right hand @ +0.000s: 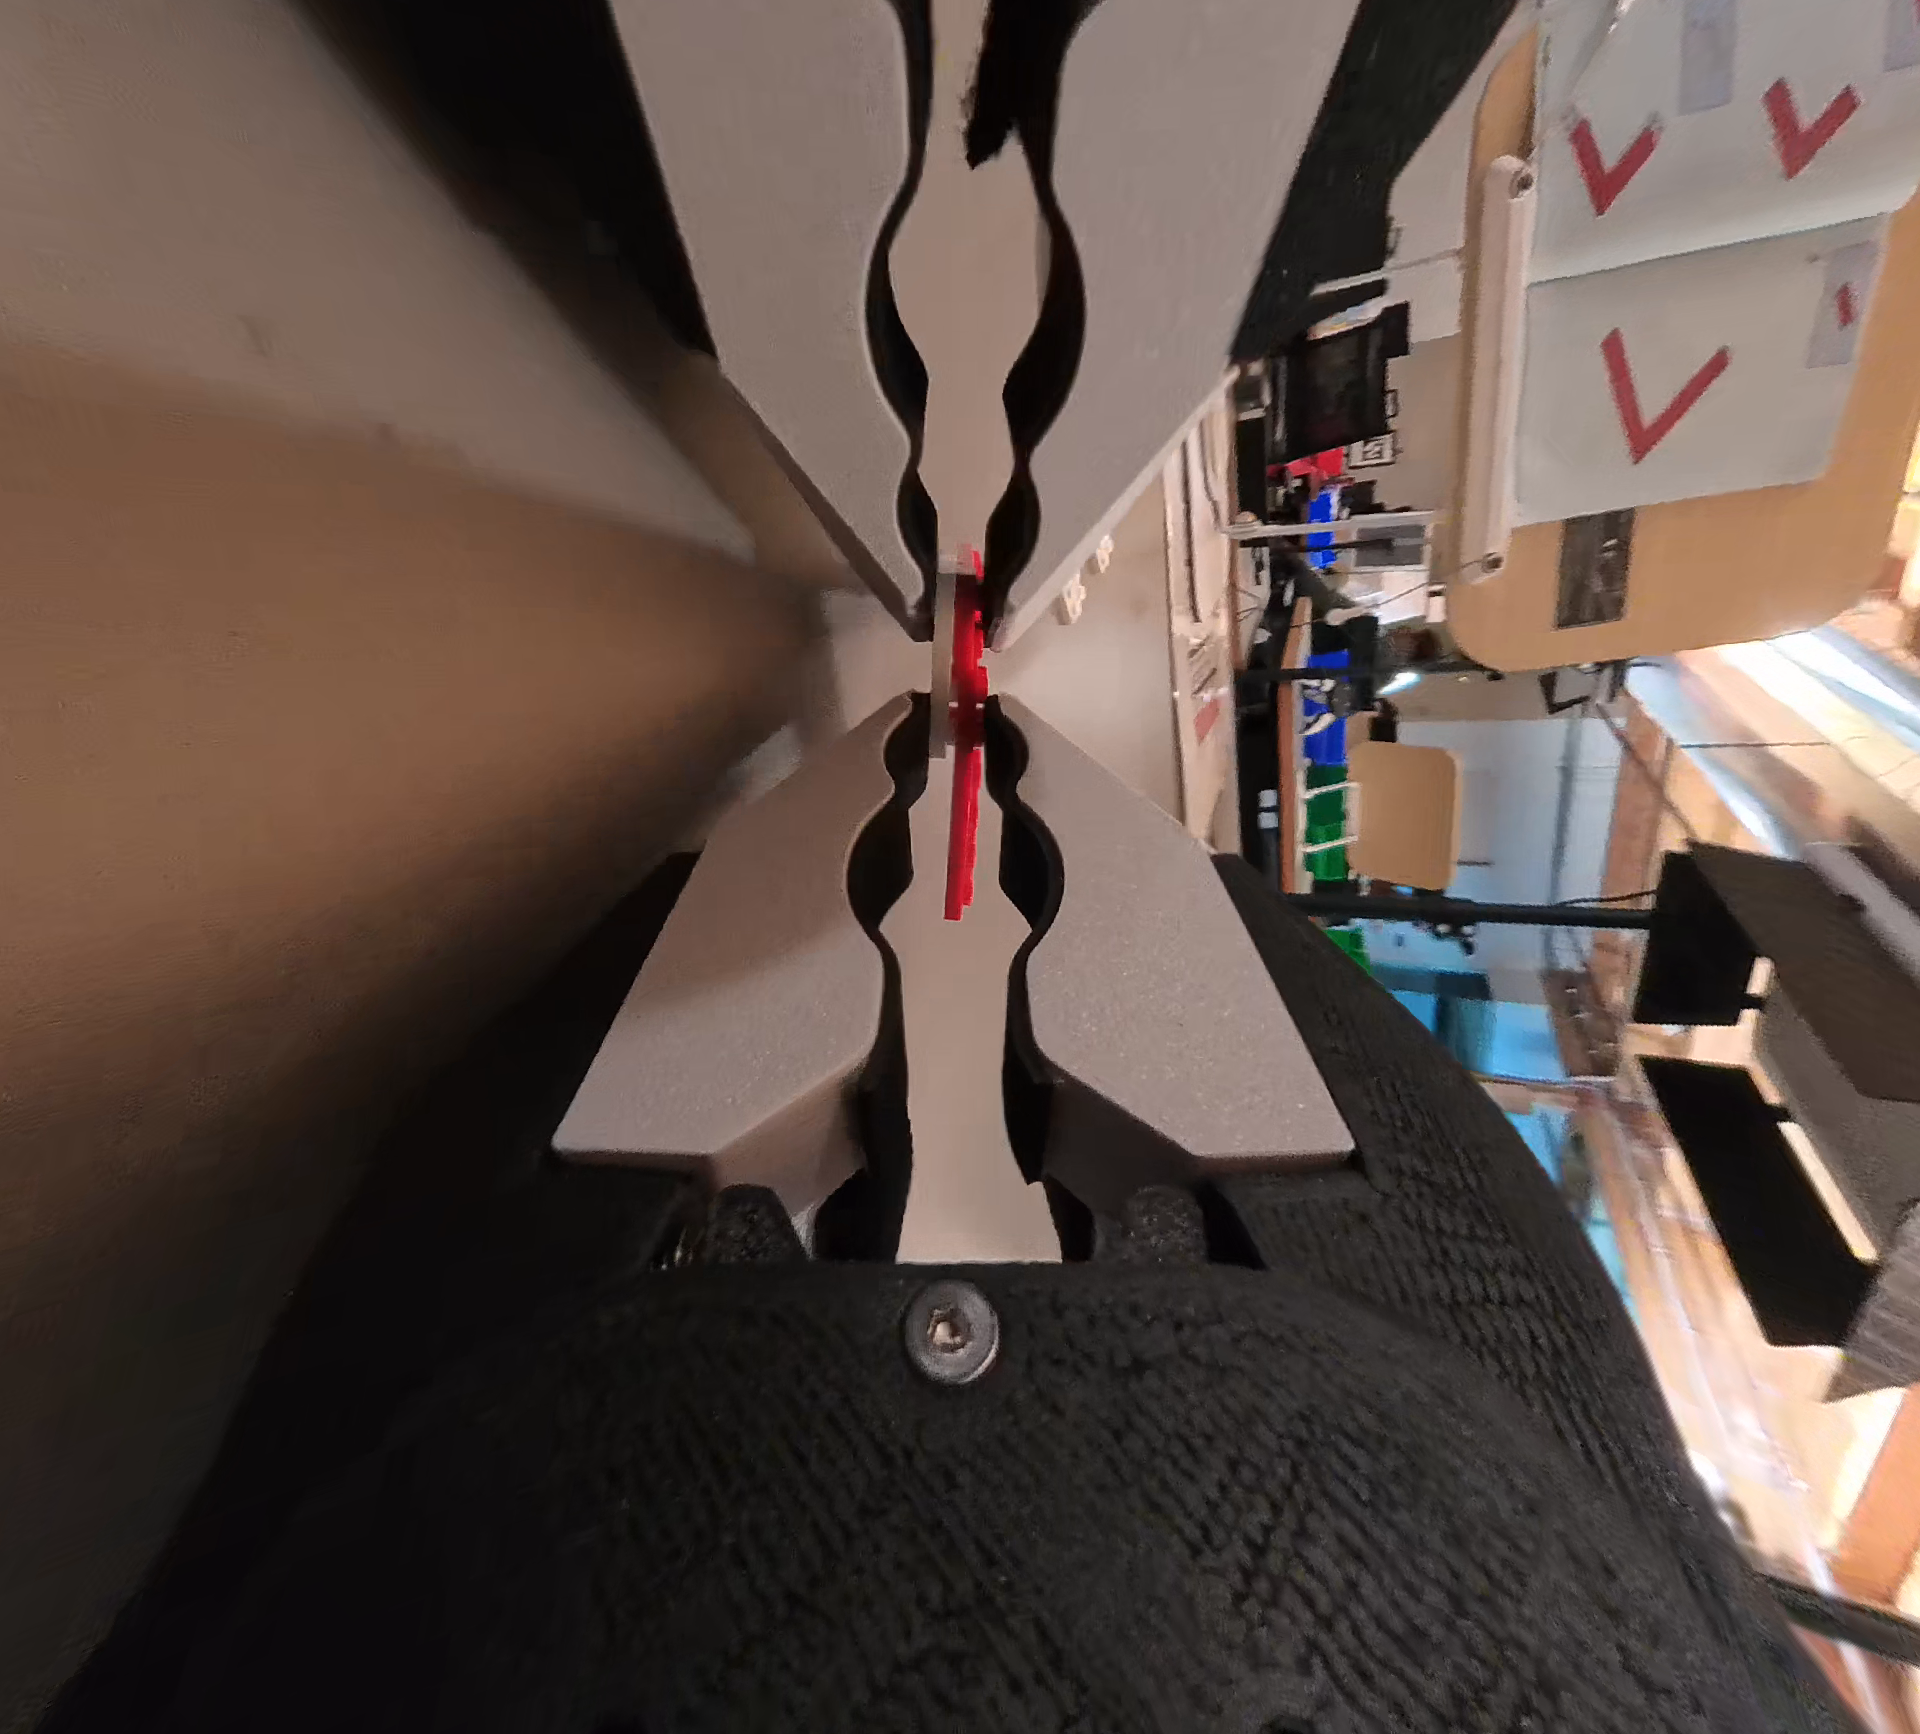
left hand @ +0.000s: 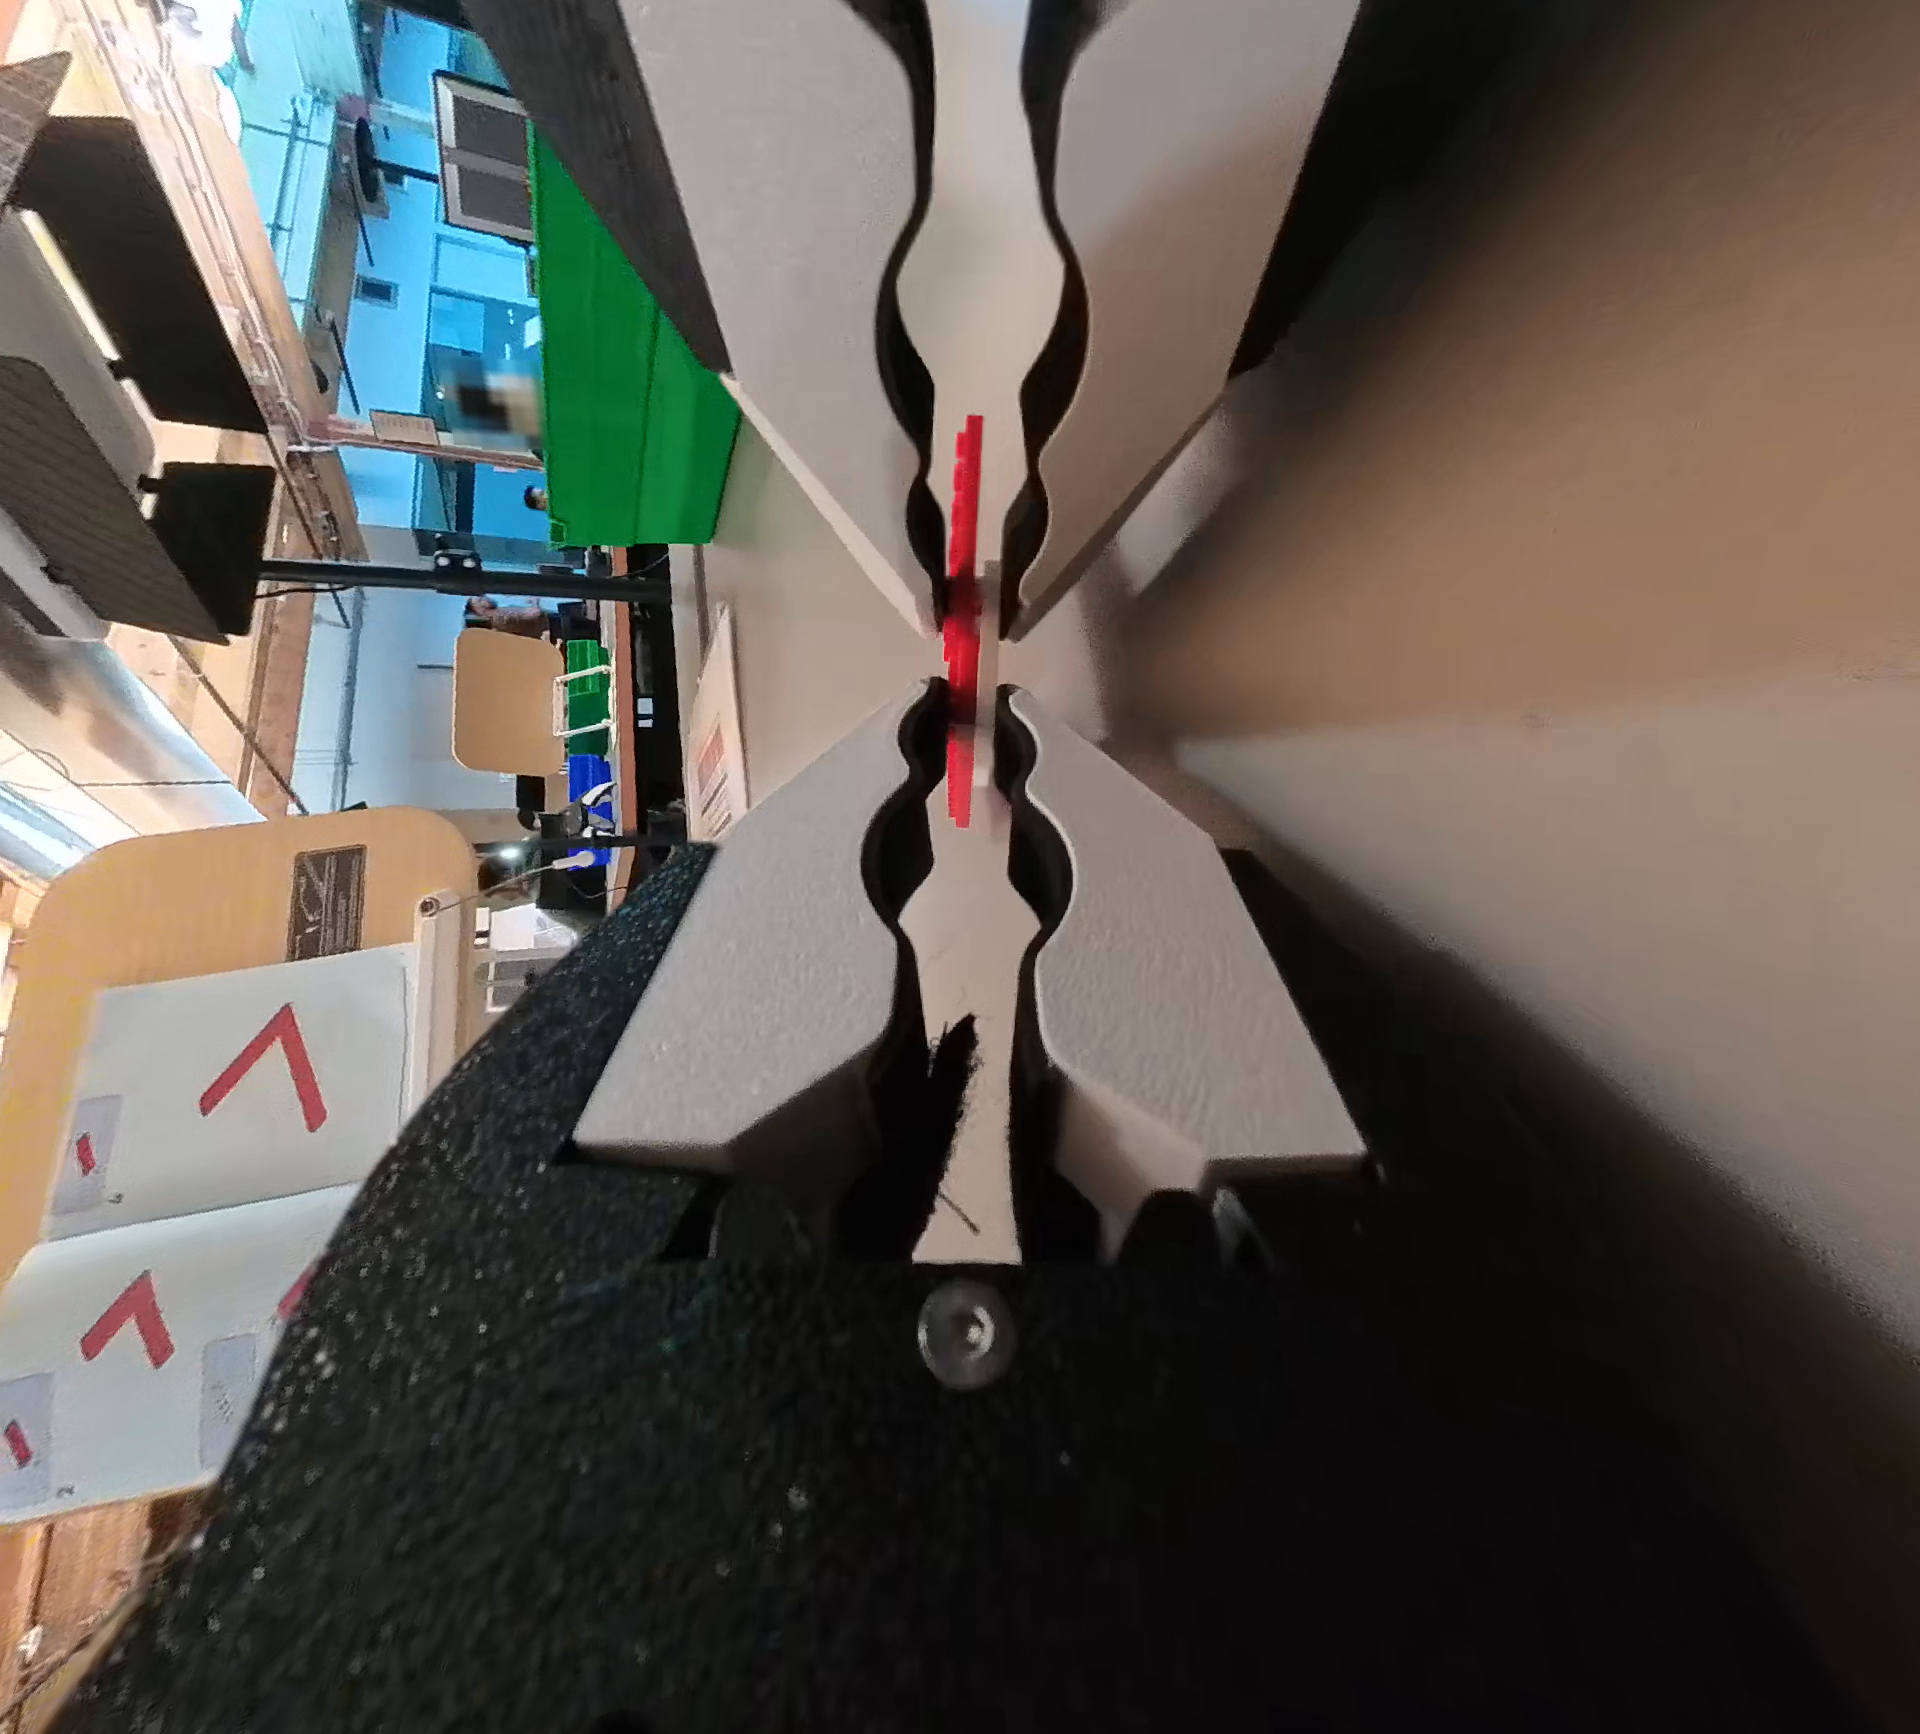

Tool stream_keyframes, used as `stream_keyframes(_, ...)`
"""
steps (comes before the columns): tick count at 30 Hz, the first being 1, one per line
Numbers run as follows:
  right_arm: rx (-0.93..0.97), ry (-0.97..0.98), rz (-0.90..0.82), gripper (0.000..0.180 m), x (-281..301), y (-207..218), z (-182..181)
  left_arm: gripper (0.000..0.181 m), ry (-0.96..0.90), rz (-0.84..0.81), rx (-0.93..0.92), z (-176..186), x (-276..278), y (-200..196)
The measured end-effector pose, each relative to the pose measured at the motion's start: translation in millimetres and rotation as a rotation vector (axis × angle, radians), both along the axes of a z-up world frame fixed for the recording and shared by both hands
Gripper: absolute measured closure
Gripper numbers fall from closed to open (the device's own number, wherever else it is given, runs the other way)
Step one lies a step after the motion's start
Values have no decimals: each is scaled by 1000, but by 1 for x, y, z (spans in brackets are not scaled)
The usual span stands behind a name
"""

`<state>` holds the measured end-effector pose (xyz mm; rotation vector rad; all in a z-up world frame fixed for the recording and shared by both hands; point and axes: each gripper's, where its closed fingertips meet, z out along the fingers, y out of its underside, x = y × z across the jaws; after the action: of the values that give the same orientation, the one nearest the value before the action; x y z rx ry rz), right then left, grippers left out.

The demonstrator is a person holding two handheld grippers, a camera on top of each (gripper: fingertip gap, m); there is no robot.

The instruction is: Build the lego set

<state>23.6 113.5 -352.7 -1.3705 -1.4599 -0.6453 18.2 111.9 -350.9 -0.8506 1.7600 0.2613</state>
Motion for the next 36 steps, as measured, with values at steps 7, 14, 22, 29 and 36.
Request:
stream_keyframes(7, 59, -49, 73, 173, -2, 2, 18, 175, -102, 5, -13, 17, -1, 2)
stream_keyframes(14, 12, -193, 172, 174, -4, 3, 23, 175, -131, 20, -19, 22, -2, 3)
stream_keyframes(22, -30, -306, 252, 174, -4, 4, 25, 175, -142, 31, -14, 24, -2, 5)
stream_keyframes(29, 40, -200, 241, 174, -9, 9, 34, 175, -204, 56, -48, 33, -7, 10)
stream_keyframes(36, -68, 7, 214, 150, -5, 11, 38, 175, -246, 74, -146, 33, -12, 15)
